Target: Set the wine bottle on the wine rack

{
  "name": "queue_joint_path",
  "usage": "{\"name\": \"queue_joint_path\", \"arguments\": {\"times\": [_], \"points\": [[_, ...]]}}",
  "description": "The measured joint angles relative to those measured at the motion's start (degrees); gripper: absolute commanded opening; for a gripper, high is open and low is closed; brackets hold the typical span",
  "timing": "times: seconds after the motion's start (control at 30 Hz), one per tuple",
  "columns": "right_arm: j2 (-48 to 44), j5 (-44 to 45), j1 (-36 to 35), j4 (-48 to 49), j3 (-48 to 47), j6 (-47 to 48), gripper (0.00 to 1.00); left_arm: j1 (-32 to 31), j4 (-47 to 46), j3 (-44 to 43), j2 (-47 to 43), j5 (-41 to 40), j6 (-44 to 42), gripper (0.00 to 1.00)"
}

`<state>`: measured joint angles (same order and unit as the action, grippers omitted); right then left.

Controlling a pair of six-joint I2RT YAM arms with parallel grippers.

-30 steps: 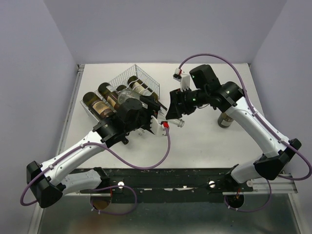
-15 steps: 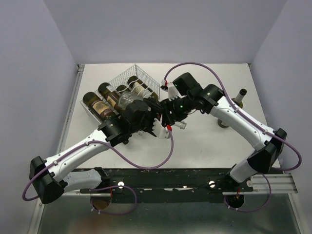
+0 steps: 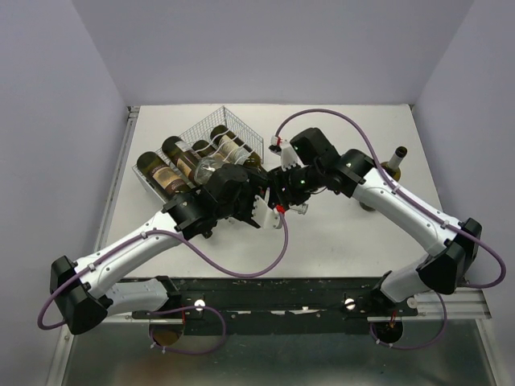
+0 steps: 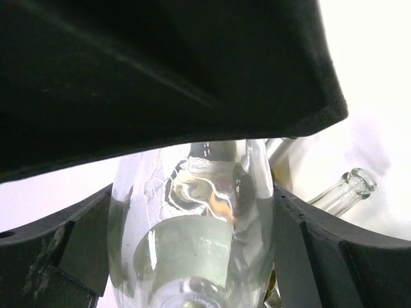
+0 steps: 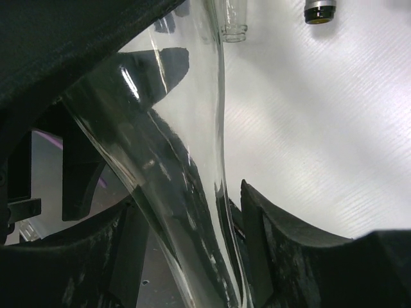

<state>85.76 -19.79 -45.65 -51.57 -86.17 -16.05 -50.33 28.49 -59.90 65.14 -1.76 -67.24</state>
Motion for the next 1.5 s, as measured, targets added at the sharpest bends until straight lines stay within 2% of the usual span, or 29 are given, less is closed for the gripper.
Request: {"name": "queue_joint_path", "arguments": {"times": [0.2,0.3,0.37,0.47,0.57,0.6,0.63,0.67,0.7,0.77,0.9,1.07,1.5], "points": [[-2.56,-2.27,0.00,3.76,2.86,1.44,0.71,-0.07,0.00,0.00,-1.46,1.57,1.36,0.00],[-3.61,-3.61,0.00,5.46,3.65,2.40,0.68,-0.07,-0.04,0.00,-2.29,2.64,1.36,0.00],[-3.93,-4.55,0.00,6.05,3.78,2.82,0.56,-0.07,-0.09,0.02,-2.67,2.89,1.36,0.00],[-4.00,-6.49,-0.35,6.99,3.78,3.65,0.27,-0.07,0.00,0.02,-2.78,3.06,1.79,0.00],[-4.00,-6.60,-0.68,6.84,3.78,3.78,0.03,-0.07,0.61,0.02,-2.75,2.97,2.49,0.00],[-4.00,-6.56,-0.68,6.73,3.78,3.67,0.01,-0.07,0.66,0.02,-2.73,2.99,2.60,0.00],[-4.00,-6.56,-0.68,6.64,3.78,3.65,0.01,-0.07,0.61,0.02,-2.71,2.93,2.73,0.09],[-4.00,-6.51,-0.68,6.58,3.78,3.56,0.01,-0.09,0.61,0.02,-2.71,2.89,2.80,0.32],[-4.00,-6.47,-0.68,6.56,3.78,3.45,0.01,-0.11,0.61,0.02,-2.69,2.82,2.86,0.59],[-4.00,-6.32,-0.68,6.58,3.76,3.34,0.01,-0.17,0.35,0.13,-2.69,2.56,2.91,0.98],[-4.00,-4.39,-0.92,6.34,3.69,1.97,0.01,-0.22,-2.51,1.64,-3.06,2.05,4.22,0.99],[-4.00,2.75,-2.40,4.66,0.76,-1.18,0.01,-0.02,-4.87,1.90,-3.82,1.51,4.72,0.99],[-2.99,12.87,-4.02,1.14,-4.50,-1.66,0.01,-0.04,-13.31,7.43,-10.40,1.31,2.67,0.99]]}}
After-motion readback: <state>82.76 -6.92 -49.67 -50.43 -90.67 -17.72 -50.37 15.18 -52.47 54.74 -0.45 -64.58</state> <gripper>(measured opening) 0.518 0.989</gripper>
